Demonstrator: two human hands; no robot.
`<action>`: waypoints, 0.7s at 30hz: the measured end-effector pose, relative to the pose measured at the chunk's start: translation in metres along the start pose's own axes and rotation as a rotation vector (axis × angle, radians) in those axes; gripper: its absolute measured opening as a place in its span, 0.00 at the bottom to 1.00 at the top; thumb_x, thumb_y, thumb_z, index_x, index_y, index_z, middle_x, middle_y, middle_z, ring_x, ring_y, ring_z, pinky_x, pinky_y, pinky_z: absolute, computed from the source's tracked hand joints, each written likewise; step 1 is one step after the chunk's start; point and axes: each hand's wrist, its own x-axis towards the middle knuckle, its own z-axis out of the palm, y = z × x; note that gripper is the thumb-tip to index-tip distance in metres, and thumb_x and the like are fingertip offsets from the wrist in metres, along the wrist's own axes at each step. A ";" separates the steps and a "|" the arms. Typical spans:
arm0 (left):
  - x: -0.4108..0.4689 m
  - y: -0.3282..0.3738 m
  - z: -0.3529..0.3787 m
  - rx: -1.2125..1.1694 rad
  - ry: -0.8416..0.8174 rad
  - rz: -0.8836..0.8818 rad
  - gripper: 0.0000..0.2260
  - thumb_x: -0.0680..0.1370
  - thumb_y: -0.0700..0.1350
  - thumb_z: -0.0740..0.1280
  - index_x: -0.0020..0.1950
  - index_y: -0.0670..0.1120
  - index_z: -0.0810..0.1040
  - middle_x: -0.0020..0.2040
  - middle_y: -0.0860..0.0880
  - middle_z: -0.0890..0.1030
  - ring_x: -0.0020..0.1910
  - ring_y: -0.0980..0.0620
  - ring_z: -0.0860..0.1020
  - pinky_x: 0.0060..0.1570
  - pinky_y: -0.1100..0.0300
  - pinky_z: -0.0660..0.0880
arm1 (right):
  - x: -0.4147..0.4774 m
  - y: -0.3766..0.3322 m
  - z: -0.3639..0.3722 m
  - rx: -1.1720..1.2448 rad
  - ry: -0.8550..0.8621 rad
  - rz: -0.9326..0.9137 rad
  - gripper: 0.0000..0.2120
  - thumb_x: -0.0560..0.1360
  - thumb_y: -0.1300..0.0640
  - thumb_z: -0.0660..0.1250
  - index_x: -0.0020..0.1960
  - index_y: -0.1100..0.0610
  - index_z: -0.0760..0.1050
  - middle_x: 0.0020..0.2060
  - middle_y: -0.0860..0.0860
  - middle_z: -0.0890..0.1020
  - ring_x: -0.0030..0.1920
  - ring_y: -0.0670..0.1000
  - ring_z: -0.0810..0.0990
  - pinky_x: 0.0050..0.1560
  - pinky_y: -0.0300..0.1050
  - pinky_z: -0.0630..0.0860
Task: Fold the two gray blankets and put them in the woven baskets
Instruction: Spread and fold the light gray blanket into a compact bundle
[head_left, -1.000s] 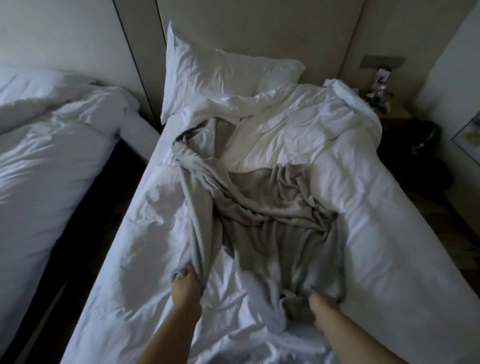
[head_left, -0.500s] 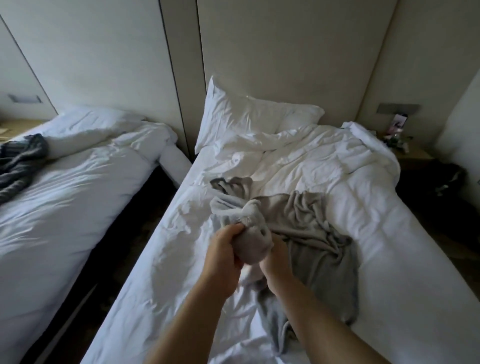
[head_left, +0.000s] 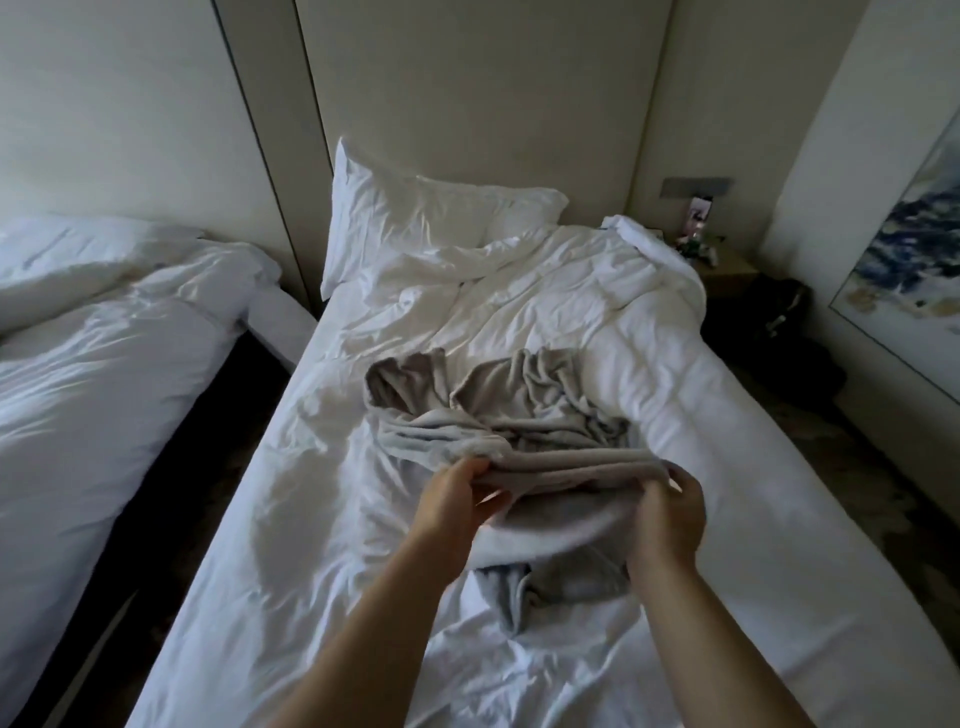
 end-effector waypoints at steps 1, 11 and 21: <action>-0.002 -0.004 0.009 0.114 -0.031 0.020 0.10 0.78 0.37 0.61 0.43 0.40 0.81 0.41 0.39 0.81 0.42 0.46 0.80 0.46 0.52 0.79 | 0.002 -0.005 -0.008 -0.069 0.100 0.087 0.15 0.76 0.56 0.66 0.62 0.58 0.75 0.60 0.60 0.76 0.59 0.63 0.76 0.60 0.57 0.74; -0.036 -0.028 0.043 0.646 -0.304 0.432 0.17 0.75 0.39 0.67 0.36 0.61 0.82 0.46 0.49 0.83 0.45 0.58 0.81 0.44 0.70 0.75 | -0.030 -0.036 -0.008 0.120 -0.850 0.658 0.27 0.76 0.38 0.56 0.53 0.59 0.79 0.53 0.59 0.80 0.59 0.58 0.75 0.71 0.54 0.61; -0.004 -0.038 0.010 -0.299 -0.228 -0.577 0.31 0.74 0.64 0.61 0.59 0.37 0.75 0.45 0.39 0.80 0.39 0.43 0.77 0.38 0.53 0.74 | -0.050 -0.058 -0.011 0.049 -0.621 0.433 0.11 0.80 0.60 0.59 0.53 0.64 0.77 0.38 0.57 0.80 0.36 0.53 0.79 0.32 0.44 0.73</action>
